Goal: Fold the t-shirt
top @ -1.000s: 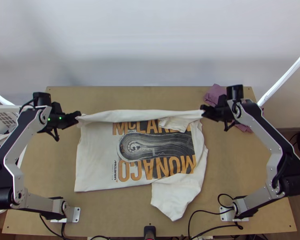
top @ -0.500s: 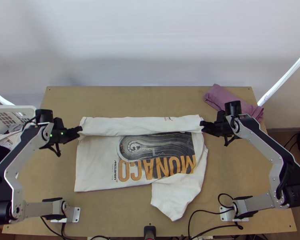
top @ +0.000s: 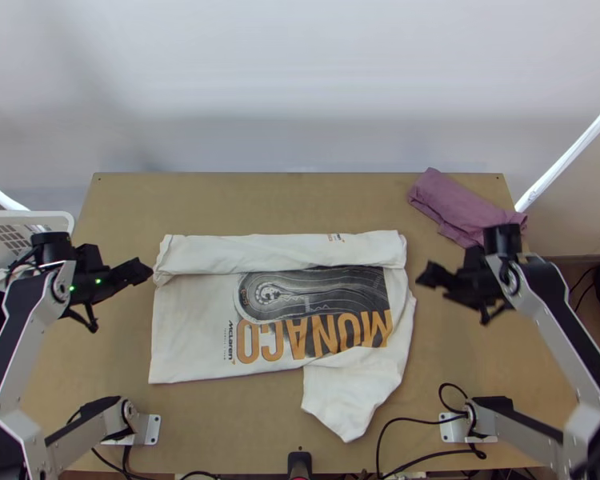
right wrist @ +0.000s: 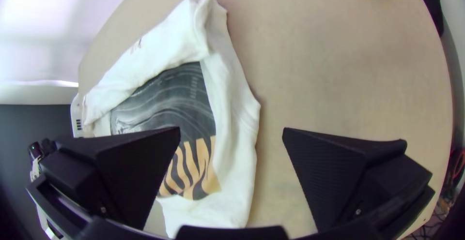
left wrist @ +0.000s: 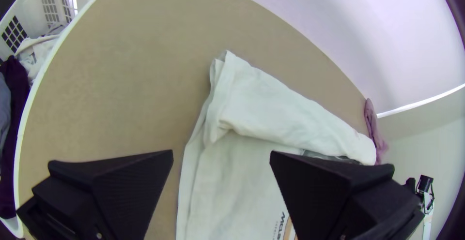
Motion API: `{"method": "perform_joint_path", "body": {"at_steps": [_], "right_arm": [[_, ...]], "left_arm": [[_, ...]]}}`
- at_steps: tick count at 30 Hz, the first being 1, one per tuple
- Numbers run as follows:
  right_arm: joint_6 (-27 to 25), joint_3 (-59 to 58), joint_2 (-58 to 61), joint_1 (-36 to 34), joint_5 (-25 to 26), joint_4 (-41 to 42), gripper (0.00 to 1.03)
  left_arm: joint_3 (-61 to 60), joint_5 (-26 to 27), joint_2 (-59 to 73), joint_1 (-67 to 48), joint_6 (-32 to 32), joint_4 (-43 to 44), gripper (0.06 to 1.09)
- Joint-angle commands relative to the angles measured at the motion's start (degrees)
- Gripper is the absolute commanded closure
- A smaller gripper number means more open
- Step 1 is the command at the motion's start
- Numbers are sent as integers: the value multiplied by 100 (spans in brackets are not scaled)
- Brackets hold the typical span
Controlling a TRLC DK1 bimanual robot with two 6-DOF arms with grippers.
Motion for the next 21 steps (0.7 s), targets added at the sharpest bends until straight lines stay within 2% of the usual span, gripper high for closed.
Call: {"method": "perform_joint_path", "body": {"at_steps": [1,5,7,10,12,21], "right_arm": [[-72,-494,-625,251,-18,-534,4],[-116,-846,-994,743,-18,-1773,6],[-90,-1092,-1310,1200,-27,-2019,18],[315,-1461,-1750,1877,-27,-1993,37],[517,-1610,-1890,2202,-27,-1914,42],[490,-1936,-1512,2263,-27,-1114,44]], "left_arm": [[279,188,-381,20,196,-365,11],[306,197,-619,-59,187,-584,11],[314,206,-663,-94,179,-646,11],[332,206,-698,-156,135,-699,11],[323,206,-751,-226,99,-725,11],[270,197,-847,-349,-24,-778,11]]}}
